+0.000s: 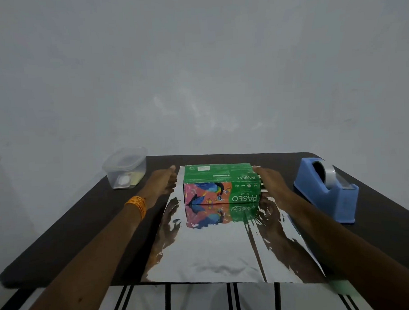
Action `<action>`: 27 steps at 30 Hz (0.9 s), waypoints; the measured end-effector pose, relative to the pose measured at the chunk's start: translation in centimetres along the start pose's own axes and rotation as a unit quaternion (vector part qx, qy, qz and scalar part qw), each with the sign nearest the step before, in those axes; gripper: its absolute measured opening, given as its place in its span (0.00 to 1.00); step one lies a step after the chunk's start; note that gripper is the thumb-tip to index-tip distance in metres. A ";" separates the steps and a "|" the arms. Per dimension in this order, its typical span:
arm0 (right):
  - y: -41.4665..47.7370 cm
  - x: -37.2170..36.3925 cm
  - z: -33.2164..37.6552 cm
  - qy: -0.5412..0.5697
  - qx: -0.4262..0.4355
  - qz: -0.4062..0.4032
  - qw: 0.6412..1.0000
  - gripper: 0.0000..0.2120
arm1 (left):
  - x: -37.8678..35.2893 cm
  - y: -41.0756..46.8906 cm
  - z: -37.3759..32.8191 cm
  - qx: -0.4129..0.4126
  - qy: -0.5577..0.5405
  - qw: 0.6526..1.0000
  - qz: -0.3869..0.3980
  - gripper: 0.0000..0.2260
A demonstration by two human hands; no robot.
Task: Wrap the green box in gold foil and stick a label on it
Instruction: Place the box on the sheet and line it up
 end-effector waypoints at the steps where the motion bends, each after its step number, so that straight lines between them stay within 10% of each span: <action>1: 0.5 0.3 0.0 0.000 0.001 -0.009 1.000 0.12 | 0.4 0.3 0.2 -0.004 0.026 1.000 -0.014 0.18; 11: 6.3 3.0 -1.0 -0.112 -0.006 -0.073 0.991 0.07 | -0.1 5.0 -1.3 -0.104 0.270 0.956 -0.041 0.09; 18: 11.7 2.9 -2.1 -0.447 0.016 -0.002 0.895 0.18 | -1.8 10.5 1.1 -0.082 0.418 0.904 0.038 0.18; 27: 14.1 2.2 -2.8 -0.569 -0.015 0.034 0.821 0.17 | -2.1 13.2 1.9 -0.014 0.520 0.854 0.003 0.18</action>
Point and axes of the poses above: each hand's wrist, its own y-axis towards the middle knuckle, its own x-axis out of the back of the hand, z = x × y, the point moved 4 cm from there along y, towards the middle knuckle, and after that the axes turned 8 degrees about z, right-handed, at the moved point
